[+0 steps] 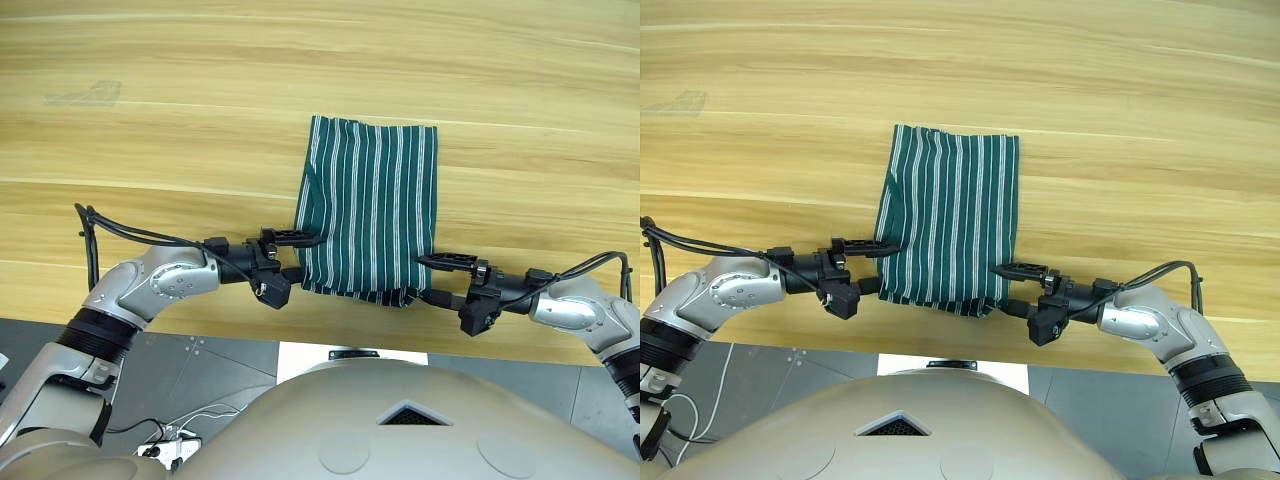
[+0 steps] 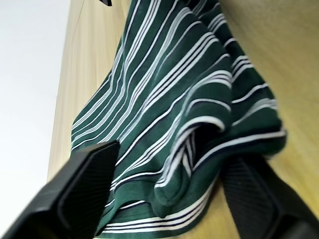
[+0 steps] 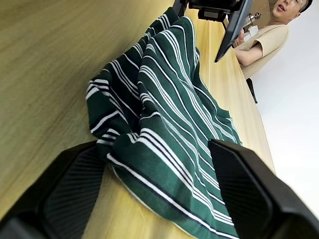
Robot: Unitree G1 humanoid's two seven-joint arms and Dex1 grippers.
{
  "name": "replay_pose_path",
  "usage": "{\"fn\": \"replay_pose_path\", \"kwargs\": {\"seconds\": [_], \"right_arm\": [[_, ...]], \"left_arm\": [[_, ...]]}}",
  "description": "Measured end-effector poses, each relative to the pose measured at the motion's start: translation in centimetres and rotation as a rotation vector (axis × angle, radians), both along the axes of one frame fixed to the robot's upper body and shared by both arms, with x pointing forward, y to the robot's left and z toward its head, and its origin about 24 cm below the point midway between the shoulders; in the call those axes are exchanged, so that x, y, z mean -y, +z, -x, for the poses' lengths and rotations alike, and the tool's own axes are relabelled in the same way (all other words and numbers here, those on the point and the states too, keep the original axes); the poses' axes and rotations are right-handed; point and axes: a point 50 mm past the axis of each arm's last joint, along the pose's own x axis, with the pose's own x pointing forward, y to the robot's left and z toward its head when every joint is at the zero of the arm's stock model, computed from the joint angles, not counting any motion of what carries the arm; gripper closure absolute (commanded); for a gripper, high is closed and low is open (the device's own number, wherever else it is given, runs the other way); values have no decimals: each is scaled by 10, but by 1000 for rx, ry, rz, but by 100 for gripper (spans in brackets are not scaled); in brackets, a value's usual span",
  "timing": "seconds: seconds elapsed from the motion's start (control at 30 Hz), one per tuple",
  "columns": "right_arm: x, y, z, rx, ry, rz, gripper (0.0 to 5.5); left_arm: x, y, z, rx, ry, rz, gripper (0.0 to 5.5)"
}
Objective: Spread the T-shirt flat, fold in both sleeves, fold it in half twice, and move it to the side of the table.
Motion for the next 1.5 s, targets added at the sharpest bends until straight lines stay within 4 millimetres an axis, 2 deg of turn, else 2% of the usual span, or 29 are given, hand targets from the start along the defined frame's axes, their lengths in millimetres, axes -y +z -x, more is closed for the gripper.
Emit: {"fn": "replay_pose_path", "kwargs": {"seconds": [0.37,0.53,0.87,1.13,1.27,1.33,1.43,1.5], "right_arm": [[-5,-10,-2,-16,0,2,420],[-3,-14,-3,-30,-13,11,507],[-6,-15,-11,-20,-4,7,525],[-5,-15,-13,-14,-8,-3,525],[-5,-4,-8,-12,-15,-41,525],[-2,5,2,-48,14,-35,525],[-4,17,23,-124,66,-39,525],[-7,23,30,-147,67,-64,525]], "left_arm": [[-5,-11,6,-55,-11,-6,482],[-3,-11,5,-58,-49,-24,517],[-5,-10,3,-75,-21,2,535],[-14,-11,2,-122,102,86,538],[-17,-13,4,-158,181,123,538],[-9,-11,20,-207,162,162,538],[0,-11,60,-319,119,182,538],[1,-5,71,-333,115,185,538]]}}
